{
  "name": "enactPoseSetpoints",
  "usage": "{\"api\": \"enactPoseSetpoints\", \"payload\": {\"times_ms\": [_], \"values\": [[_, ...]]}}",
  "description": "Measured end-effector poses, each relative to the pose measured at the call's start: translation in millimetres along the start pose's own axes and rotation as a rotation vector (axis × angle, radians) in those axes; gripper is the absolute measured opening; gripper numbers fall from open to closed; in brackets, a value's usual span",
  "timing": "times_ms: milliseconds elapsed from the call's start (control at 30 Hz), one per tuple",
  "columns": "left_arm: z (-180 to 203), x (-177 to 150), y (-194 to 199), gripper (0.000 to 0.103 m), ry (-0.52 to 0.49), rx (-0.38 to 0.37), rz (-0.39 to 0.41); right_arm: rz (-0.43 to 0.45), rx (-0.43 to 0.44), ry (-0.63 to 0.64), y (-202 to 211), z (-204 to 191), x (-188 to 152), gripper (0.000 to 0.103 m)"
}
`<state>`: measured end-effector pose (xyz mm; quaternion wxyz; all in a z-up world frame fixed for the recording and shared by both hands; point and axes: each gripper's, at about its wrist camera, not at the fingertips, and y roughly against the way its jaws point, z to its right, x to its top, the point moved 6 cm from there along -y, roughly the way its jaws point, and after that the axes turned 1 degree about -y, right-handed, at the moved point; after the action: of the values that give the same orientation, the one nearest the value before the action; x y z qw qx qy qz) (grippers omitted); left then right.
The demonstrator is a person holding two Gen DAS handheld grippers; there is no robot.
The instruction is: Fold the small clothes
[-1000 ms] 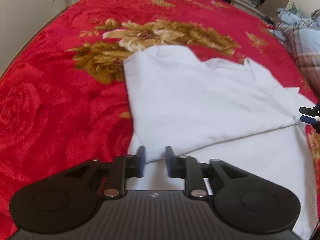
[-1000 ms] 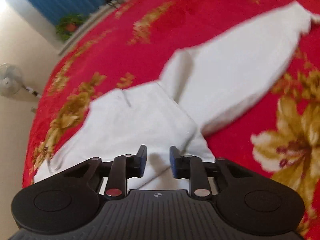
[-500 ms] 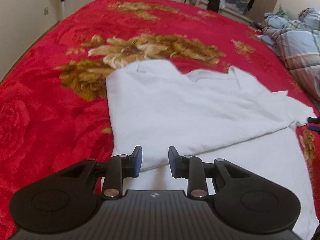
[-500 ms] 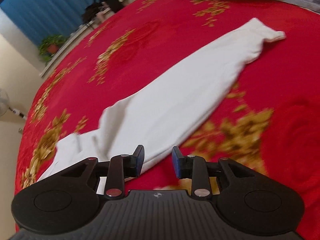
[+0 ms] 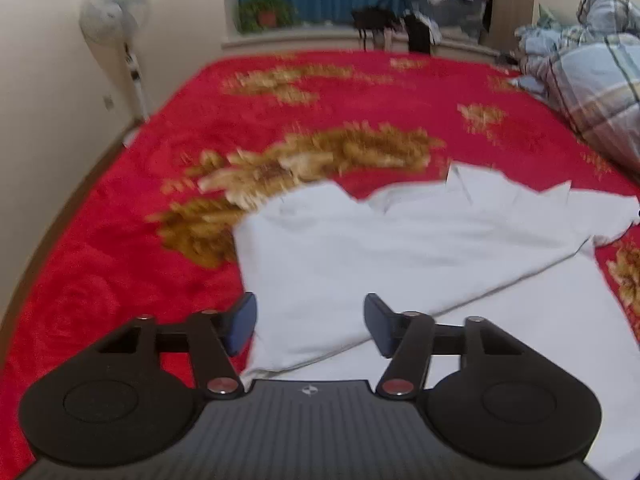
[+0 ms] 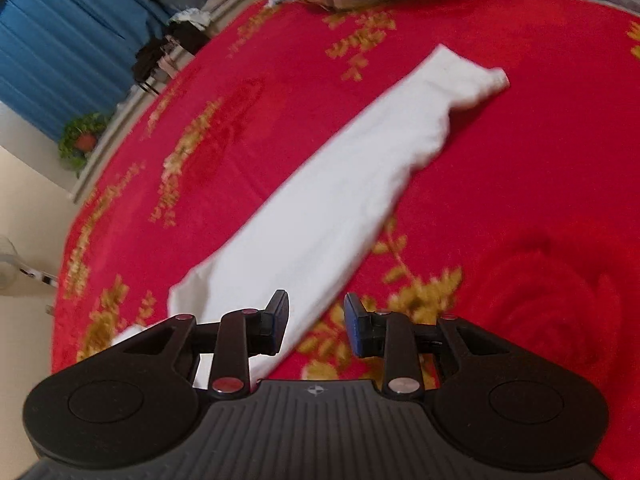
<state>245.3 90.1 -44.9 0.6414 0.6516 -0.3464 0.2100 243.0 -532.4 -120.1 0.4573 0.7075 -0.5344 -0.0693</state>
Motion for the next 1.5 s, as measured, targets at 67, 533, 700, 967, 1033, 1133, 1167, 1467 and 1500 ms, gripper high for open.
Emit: {"api": "enactPoseSetpoints", "payload": {"times_ms": [67,533,700,967,1033,1133,1167,1467,1500], "values": [[2,5,26,0.073,-0.023,0.003,0.032,0.03,0.003,0.034,6,-2,11,0.032],[-3,-29,31,0.08,0.044,0.114,0.085,0.173,-0.048,0.044,1,69,61,0.032],[11,-23,27,0.08,-0.017,0.076,0.12,0.214,-0.042,-0.098,-15,110,75,0.032],[11,-28,11,0.08,-0.047,0.059,0.104,0.261,0.046,-0.267,-49,141,98,0.04],[6,-30,9,0.08,-0.037,0.071,0.095,0.275,0.076,-0.3,-57,142,102,0.04],[-2,-31,4,0.08,-0.023,0.083,0.082,0.285,0.103,-0.319,-67,139,108,0.04],[-4,-31,3,0.08,-0.018,0.086,0.08,0.285,0.103,-0.319,-71,137,110,0.04],[-12,-31,6,0.08,-0.008,0.075,0.088,0.365,0.034,-0.216,-67,116,118,0.005],[-13,-31,7,0.08,-0.009,0.078,0.088,0.393,0.022,-0.169,-60,103,120,0.005]]}}
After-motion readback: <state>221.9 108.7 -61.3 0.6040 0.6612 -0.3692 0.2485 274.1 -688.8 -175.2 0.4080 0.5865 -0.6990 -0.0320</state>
